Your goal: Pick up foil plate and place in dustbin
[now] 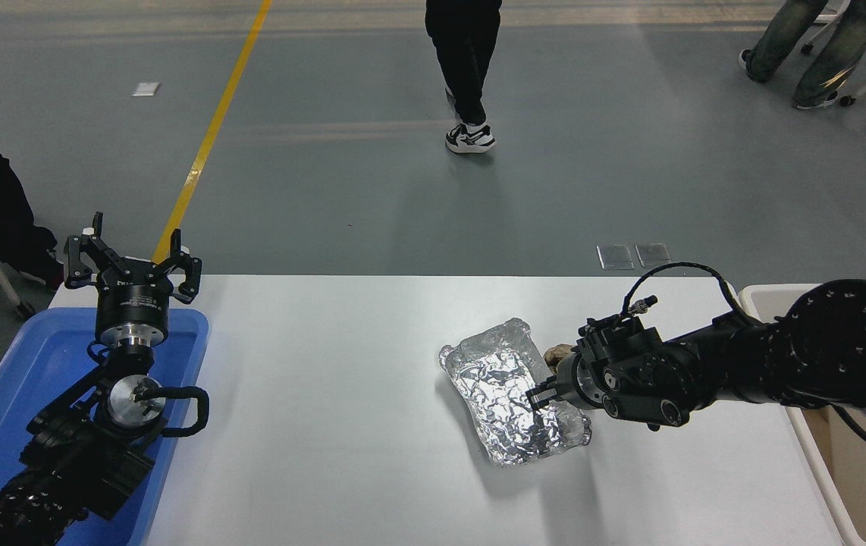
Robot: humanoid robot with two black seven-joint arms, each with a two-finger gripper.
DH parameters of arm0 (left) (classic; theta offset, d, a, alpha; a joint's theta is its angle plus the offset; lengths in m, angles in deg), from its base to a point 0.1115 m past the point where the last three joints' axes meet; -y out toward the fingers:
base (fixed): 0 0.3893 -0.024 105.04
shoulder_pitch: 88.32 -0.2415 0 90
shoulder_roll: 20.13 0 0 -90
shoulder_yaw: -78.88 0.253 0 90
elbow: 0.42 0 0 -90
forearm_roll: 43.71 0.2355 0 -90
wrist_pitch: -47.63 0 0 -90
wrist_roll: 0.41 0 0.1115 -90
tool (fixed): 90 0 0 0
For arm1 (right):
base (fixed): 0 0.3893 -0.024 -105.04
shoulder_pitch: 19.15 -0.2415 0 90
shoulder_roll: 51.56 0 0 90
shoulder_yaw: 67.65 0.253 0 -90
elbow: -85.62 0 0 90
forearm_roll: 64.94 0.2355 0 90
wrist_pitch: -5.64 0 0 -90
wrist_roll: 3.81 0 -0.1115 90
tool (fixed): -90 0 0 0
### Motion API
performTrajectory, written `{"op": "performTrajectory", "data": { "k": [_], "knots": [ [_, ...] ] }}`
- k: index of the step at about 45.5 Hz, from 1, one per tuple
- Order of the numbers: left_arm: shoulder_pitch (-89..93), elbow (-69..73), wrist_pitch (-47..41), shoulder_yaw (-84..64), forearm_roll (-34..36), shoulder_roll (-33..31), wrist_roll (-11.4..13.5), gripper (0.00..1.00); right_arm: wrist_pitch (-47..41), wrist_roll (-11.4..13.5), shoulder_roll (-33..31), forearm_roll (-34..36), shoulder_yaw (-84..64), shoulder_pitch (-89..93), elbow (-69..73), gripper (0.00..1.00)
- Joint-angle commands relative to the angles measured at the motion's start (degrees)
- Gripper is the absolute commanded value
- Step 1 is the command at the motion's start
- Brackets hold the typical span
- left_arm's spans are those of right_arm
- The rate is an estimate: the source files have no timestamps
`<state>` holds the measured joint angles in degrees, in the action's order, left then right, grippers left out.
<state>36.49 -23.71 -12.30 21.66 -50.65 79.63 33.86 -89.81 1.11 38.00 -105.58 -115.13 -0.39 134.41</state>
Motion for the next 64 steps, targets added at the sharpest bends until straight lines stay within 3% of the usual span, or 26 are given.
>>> {"op": "performTrajectory", "data": {
  "k": [1,17,23,30,39,49,64],
  "knots": [
    [0.00,0.00,-0.02,0.00,0.00,0.00,0.00,0.99,-0.09,0.01,0.44,0.11,0.02,-0.13,-0.10,0.02],
    [0.00,0.00,-0.02,0.00,0.09,0.00,0.00,0.99,-1.84,0.01,-2.28,4.24,-2.62,-9.08,6.66,0.00],
    [0.00,0.00,-0.02,0.00,0.09,0.00,0.00,0.99,-3.95,0.27,-6.68,10.74,-2.97,-17.25,14.92,0.00],
    [0.00,0.00,-0.02,0.00,0.09,0.00,0.00,0.99,-7.64,0.27,-14.06,13.65,-5.51,-29.02,24.76,0.00],
    [0.00,0.00,-0.02,0.00,0.00,0.00,0.00,0.99,-17.83,0.18,-24.08,22.61,-5.96,-49.76,35.23,0.00],
    [0.00,0.00,-0.02,0.00,-0.09,0.00,0.00,0.99,-29.00,0.10,-26.46,27.45,-7.27,-67.70,35.41,0.00],
    [0.00,0.00,-0.02,0.00,-0.09,0.00,0.09,0.99,-30.67,0.18,-26.28,27.01,-12.28,-71.58,35.50,0.00]
  ]
}}
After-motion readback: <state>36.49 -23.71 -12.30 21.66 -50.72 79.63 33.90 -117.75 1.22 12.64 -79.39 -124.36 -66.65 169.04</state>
